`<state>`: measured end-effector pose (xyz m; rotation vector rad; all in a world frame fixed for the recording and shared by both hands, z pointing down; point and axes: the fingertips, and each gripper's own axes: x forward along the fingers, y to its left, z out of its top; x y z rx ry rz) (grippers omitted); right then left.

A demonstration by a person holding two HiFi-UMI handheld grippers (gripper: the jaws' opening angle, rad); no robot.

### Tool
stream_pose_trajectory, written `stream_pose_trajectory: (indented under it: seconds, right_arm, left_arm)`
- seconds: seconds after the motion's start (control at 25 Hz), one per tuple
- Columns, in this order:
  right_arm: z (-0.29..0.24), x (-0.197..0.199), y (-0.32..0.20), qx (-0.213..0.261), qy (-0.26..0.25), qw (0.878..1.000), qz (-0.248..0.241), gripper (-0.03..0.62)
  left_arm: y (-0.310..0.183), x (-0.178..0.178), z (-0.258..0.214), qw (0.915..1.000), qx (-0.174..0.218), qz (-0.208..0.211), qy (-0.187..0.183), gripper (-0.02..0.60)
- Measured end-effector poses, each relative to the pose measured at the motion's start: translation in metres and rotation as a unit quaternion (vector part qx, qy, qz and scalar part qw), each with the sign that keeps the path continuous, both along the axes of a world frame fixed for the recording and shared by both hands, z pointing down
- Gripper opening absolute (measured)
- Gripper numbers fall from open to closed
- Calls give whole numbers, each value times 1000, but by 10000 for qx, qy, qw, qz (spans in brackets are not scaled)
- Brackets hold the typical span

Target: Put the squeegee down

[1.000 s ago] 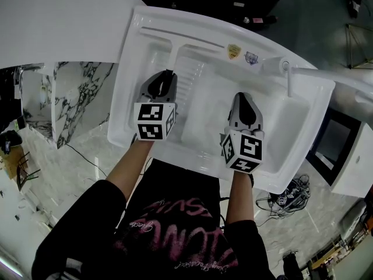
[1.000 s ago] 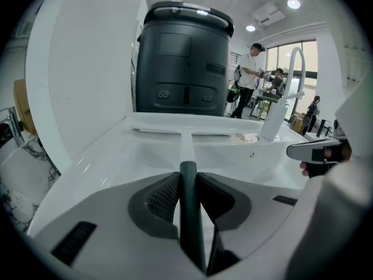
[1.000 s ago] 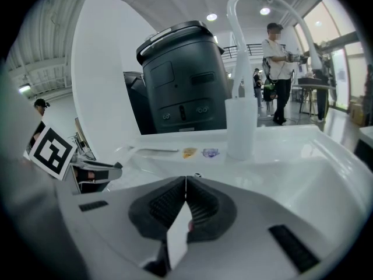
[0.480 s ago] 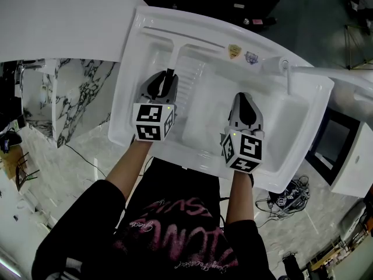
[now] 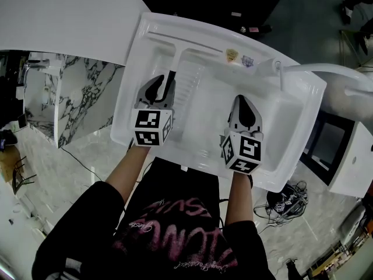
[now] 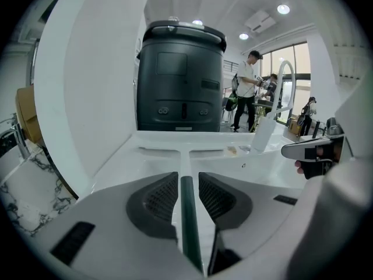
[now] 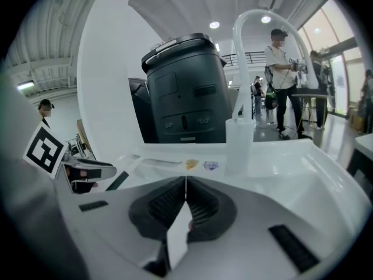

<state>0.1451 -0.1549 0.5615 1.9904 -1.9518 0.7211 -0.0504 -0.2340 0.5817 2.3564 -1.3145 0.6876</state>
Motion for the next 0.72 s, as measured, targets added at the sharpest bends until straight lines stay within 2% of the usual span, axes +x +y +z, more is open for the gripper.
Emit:
stream_pose_trajectory:
  seconds: [0.4, 0.72]
  right_arm:
    - [-71, 4, -2, 655, 120, 9978, -4, 21]
    - [-141, 9, 9, 1305, 354, 9908, -43, 21]
  left_arm:
    - [10, 1, -63, 9987, 445, -63, 256, 104]
    - [24, 11, -124, 9949, 896, -10, 464, 77]
